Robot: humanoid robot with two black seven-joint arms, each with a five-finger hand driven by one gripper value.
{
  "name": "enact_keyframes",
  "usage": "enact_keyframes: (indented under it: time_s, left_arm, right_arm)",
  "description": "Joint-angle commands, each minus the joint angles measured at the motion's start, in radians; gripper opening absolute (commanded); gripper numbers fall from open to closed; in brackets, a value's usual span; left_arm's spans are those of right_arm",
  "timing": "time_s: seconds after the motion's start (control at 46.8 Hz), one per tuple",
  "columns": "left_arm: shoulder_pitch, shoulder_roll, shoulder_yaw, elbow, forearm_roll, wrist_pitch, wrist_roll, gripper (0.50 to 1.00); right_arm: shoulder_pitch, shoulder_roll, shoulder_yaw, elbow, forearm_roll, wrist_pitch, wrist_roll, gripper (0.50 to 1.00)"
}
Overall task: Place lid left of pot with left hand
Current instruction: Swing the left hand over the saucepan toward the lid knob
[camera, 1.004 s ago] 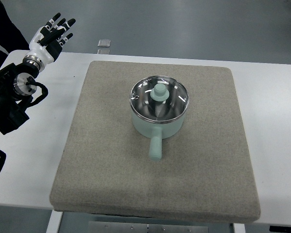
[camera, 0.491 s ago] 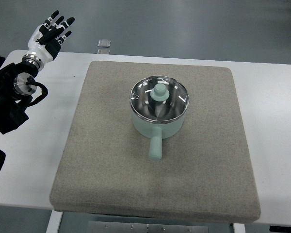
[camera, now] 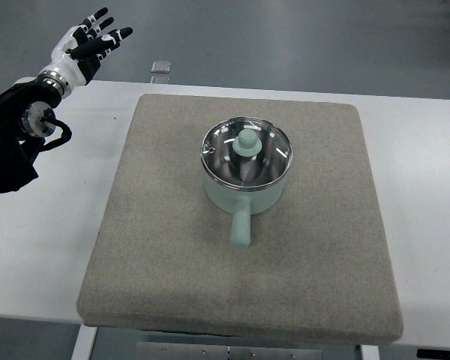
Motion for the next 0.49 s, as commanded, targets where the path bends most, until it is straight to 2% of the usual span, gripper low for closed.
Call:
enact_keyframes:
  time_s: [0.0,0.15,0.278,0.47]
  left_arm:
    - [-0.007,0.000,0.031,-0.001,0.011,-0.004,0.000,0.994]
    - [-0.041,0.000,0.086,-0.002,0.101,-0.022,0.000,0.994]
    - [-0.079,0.015,0.091,-0.027,0.237,-0.068,0.000,0.994]
    - [-0.134,0.061,0.092,-0.159,0.518,-0.104,0.000,0.994]
  right_arm:
    - [0.001,0.000,0.000,0.000,0.000,0.000,0.000,0.924]
    - [0.001,0.000,0.000,0.000,0.000,0.000,0.000,0.924]
    - [-0.001,0.000,0.000,0.000,0.000,0.000,0.000,0.924]
    - [-0.001,0.000,0.000,0.000,0.000,0.000,0.000,0.924]
